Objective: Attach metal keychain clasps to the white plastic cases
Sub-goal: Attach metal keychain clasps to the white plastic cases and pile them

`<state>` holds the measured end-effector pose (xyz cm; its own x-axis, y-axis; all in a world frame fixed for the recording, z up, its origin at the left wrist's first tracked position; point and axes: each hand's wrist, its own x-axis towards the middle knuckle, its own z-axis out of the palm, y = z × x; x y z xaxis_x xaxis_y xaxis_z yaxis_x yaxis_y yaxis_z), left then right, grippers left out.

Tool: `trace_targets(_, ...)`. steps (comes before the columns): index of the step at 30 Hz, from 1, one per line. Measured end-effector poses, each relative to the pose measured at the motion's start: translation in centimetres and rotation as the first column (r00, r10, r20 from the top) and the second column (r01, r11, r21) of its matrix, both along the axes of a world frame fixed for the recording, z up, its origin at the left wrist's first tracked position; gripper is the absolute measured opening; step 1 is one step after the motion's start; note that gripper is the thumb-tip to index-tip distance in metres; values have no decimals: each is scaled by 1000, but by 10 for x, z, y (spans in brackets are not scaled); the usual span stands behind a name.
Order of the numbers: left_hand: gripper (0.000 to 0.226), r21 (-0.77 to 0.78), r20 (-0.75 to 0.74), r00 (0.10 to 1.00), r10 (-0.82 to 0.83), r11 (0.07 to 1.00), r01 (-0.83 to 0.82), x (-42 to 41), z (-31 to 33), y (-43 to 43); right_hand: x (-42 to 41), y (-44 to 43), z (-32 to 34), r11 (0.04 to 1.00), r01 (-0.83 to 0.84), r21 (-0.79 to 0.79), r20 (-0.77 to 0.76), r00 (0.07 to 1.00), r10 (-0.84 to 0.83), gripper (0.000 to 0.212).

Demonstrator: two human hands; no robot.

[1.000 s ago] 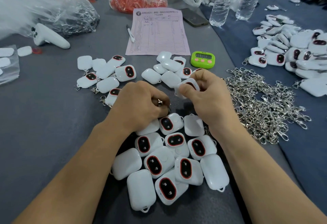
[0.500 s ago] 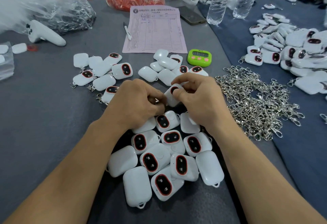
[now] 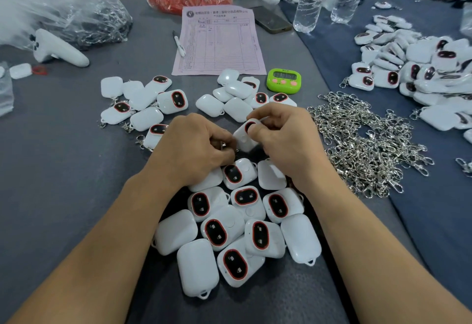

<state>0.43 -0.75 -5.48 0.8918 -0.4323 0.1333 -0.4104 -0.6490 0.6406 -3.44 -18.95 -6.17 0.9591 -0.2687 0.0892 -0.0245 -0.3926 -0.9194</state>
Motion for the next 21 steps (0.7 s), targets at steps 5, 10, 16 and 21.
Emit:
trace_targets(5,20,-5,-20,1000,9,1000,-10,-1,1,-1,-1,-2,4,999,-8,36,-14,1000,8,8)
trace_targets(10,25,-24,6,1000,30,999,-30,-5,2,-3,-2,-3,7,999,-5,41,-28,1000,6,7)
trace_targets(16,17,-20,41,991,129,992,-128,-7,-1,-7,-3,-1,9,996,8,85,-39,999,-5,7)
trace_targets(21,17,-81,98,980,172,983,-165,-5,-3,-7,-3,1,9,984,21,179,-60,998,-11,6)
